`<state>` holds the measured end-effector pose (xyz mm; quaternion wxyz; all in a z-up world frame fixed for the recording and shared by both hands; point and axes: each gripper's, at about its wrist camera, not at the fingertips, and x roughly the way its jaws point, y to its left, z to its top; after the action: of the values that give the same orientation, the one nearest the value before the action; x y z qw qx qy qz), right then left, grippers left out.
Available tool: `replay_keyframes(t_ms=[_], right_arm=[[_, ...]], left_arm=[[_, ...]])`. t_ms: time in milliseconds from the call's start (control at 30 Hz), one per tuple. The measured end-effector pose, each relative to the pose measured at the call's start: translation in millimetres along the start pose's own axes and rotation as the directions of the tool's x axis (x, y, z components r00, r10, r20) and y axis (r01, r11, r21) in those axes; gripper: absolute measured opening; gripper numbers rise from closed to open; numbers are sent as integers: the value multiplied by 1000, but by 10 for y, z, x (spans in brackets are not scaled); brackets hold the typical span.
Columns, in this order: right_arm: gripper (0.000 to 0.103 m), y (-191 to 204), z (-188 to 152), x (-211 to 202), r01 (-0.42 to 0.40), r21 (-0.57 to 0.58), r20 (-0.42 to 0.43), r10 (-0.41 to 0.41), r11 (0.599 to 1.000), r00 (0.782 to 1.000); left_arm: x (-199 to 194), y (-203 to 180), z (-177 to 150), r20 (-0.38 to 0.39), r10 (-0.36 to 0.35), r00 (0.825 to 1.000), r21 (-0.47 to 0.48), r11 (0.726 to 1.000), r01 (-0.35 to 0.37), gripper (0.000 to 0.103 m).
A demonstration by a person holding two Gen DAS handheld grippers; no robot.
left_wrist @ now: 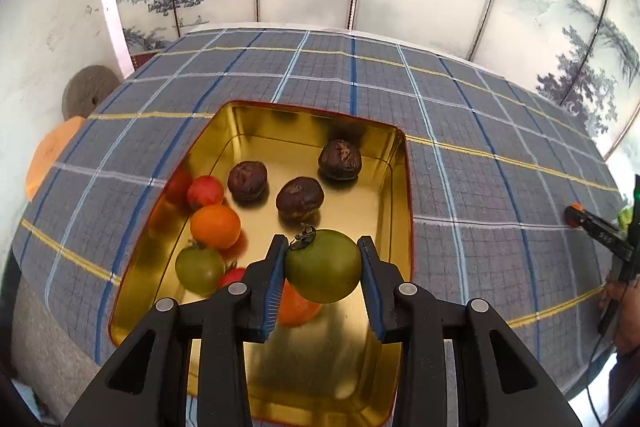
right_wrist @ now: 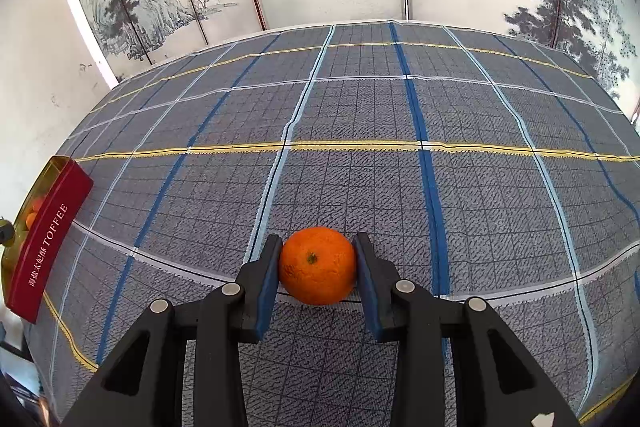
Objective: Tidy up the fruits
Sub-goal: 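Carry the green tomato into the tin and open the left gripper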
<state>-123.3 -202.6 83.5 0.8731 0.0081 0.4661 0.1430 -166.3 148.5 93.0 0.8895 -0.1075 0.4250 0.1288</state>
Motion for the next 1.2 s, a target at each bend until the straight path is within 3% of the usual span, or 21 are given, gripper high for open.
replay_keyframes(t_ms=[600, 1000, 1100, 1200], right_arm=[[35, 33, 0, 1, 18, -19, -4, -18, 1000, 1000], [35, 32, 2, 1, 18, -19, -4, -18, 1000, 1000], [35, 31, 2, 1, 19, -19, -4, -19, 1000, 1000], [35, 41, 3, 1, 20, -20, -4, -21, 1000, 1000]], left_arm=[[301, -144, 159, -18, 65, 998, 84, 995, -63, 37], [408, -110, 194, -56, 90, 994, 76, 993, -85, 39], [393, -112, 211, -50, 96, 994, 75, 993, -92, 45], [324, -116, 226, -13, 121, 993, 79, 990, -119, 65]])
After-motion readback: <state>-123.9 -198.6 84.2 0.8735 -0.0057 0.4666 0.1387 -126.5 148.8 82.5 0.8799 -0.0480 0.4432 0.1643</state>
